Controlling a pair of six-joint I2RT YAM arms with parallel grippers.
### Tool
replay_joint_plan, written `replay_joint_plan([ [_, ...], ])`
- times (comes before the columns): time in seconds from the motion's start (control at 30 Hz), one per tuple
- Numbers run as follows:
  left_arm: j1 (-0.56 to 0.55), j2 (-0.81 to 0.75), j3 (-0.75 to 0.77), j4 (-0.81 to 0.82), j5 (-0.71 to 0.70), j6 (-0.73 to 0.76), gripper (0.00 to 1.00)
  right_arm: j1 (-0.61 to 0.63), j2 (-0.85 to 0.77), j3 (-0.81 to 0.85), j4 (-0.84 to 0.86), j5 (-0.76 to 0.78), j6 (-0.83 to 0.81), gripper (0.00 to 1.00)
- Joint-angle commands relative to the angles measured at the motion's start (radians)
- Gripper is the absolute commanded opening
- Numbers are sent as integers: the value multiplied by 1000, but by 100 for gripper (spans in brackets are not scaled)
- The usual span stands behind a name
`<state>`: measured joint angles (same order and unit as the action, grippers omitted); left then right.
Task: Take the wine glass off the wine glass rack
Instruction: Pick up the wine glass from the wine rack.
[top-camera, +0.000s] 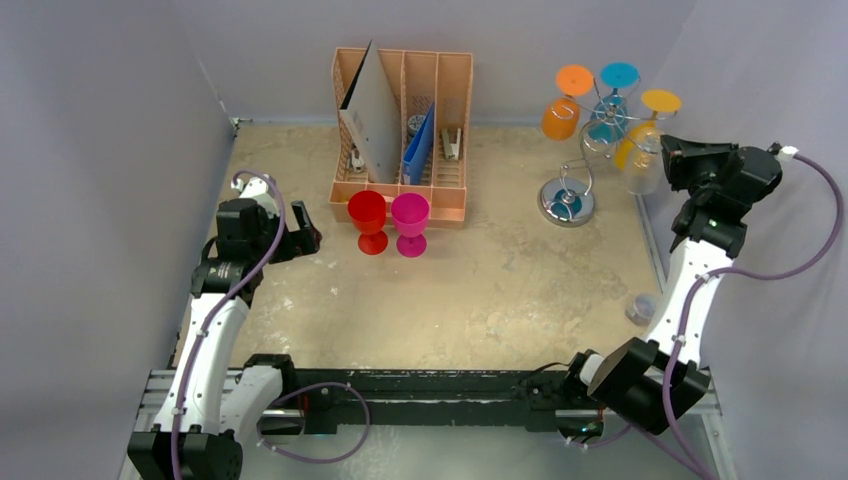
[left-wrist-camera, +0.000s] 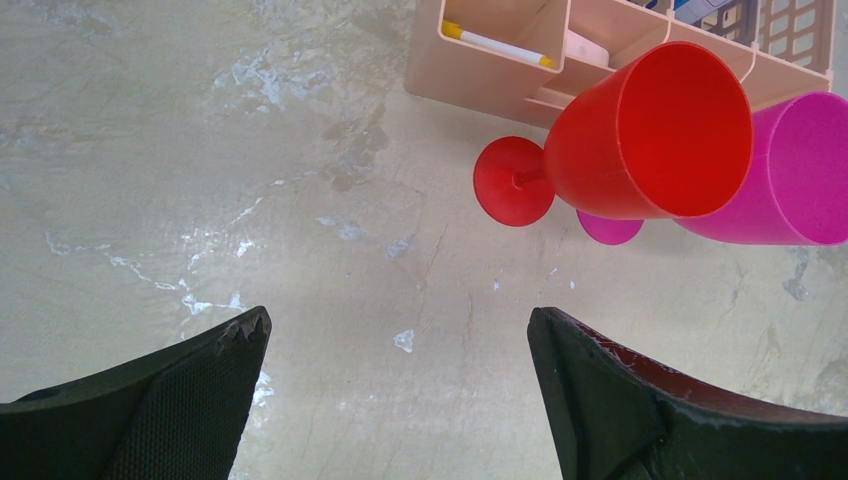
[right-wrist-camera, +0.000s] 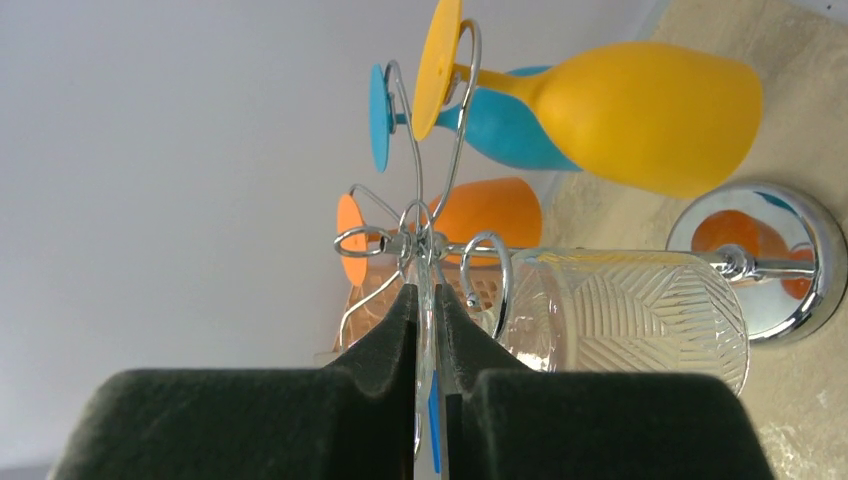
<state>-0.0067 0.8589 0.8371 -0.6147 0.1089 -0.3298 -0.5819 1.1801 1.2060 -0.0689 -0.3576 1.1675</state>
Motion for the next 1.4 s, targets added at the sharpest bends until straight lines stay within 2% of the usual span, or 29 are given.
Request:
replay_joint_plan([
  [0.0,6,-17,0,33,14,8,100,2,-49,10,31,-67,9,0],
  [0.23,5,-18,0,32,18,8,100,2,-49,5,23,-96,-3,0],
  [0.7,5,-21,1,30,14,8,100,2,108,141,103,-97,24,0],
  [0.97,5,-18,-1,33,18,8,100,2,117,146,127,-28,17,0],
  [1.1,5,-17,-1,36,27,7,100,8,135,125,192,28,83,0],
  [1.37,5,-15,-1,33,24,8,100,7,106,103,203,132,44,0],
])
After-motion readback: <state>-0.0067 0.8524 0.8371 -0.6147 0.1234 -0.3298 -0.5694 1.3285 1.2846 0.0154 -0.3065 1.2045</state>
